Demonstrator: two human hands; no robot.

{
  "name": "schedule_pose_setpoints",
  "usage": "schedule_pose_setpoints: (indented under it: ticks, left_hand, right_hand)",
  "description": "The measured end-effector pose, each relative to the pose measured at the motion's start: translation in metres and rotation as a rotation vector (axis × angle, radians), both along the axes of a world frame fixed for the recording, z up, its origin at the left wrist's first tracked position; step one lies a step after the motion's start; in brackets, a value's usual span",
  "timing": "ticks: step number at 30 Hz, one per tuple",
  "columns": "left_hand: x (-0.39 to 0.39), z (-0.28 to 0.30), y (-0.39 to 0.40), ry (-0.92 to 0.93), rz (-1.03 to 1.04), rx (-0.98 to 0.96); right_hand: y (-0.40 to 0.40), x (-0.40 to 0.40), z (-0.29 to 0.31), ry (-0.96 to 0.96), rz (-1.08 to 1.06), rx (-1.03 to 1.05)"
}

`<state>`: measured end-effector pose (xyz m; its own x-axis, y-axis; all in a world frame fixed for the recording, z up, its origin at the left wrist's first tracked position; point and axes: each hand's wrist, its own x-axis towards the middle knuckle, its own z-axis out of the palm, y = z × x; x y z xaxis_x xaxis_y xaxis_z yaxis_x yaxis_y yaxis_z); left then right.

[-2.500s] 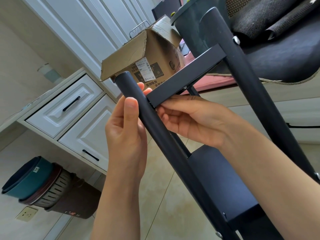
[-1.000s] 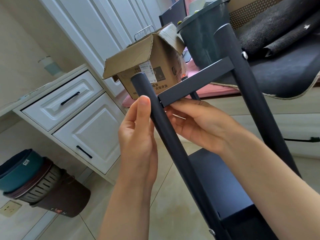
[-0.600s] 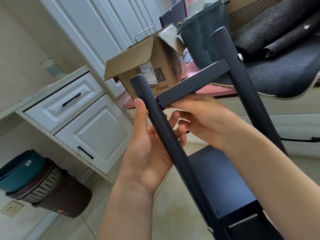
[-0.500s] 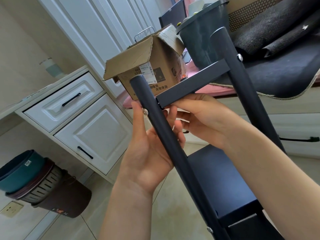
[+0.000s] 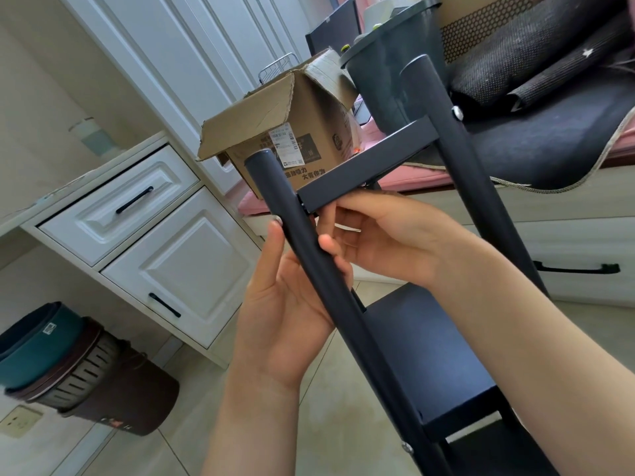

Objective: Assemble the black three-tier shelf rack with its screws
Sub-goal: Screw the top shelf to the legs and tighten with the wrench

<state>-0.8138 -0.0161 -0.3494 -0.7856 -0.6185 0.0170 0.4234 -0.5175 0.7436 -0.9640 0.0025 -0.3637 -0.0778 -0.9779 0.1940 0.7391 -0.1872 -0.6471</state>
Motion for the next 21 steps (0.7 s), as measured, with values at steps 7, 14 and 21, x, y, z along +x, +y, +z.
schedule_pose_setpoints:
  ticks: [7, 14, 21]
  left_hand:
    - [-0.004, -0.002, 0.001, -0.030, 0.097, -0.080]
    - [0.003, -0.005, -0.001, -0.018, 0.104, -0.156]
    - [0.006, -0.001, 0.001, -0.049, 0.103, -0.132]
  right_hand:
    - [-0.005, 0.002, -0.003, -0.048, 0.016, -0.006]
    - [-0.004, 0.002, -0.004, -0.041, 0.116, -0.014]
    - [-0.007, -0.001, -0.003, 0.043, 0.065, -0.026]
